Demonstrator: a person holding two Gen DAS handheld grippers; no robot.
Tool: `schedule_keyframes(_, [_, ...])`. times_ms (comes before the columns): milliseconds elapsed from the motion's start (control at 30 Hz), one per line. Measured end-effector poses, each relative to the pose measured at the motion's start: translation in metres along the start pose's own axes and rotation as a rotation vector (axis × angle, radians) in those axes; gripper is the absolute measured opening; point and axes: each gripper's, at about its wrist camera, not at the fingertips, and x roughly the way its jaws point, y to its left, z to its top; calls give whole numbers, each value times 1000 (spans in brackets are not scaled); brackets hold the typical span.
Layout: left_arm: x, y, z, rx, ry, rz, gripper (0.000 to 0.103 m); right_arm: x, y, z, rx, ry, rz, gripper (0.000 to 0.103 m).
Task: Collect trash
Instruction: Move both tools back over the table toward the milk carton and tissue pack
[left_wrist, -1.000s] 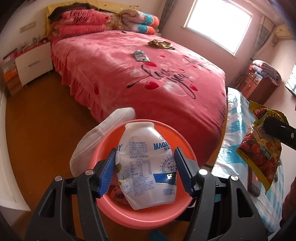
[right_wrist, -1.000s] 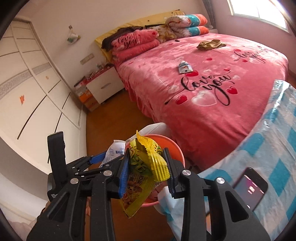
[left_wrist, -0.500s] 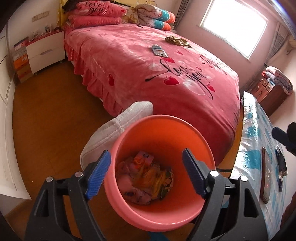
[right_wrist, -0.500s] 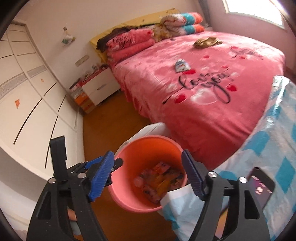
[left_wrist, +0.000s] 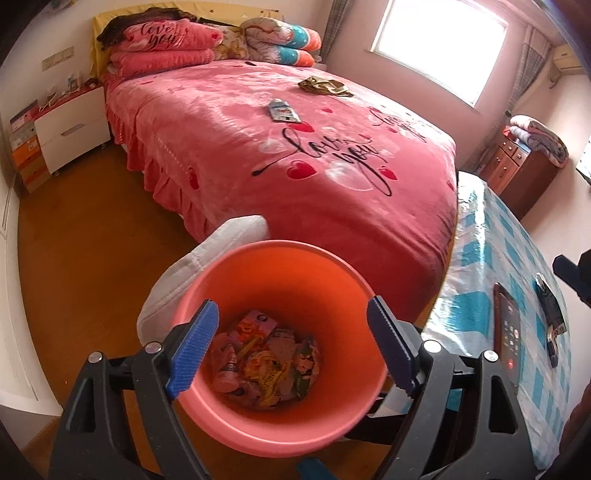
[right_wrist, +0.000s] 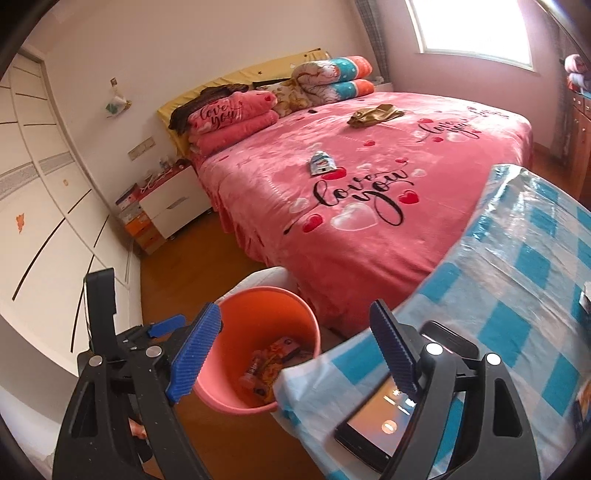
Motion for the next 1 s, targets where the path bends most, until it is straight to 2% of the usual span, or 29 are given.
schedule_keyframes(233, [-13, -31, 2, 72, -34, 0, 89, -23, -15, -12, 16, -40, -40, 82])
schedule_keyframes(300, [-16, -41, 2, 94, -42, -5, 90, -29, -18, -15, 20, -49, -50, 92])
schedule_keyframes(667, [-30, -90, 0, 208, -62, -20, 90, -64, -25, -29, 8, -121, -113, 92])
schedule_keyframes(1000, [-42, -124, -5, 282, -77, -34, 91, -92, -43, -38, 51, -187, -148, 92])
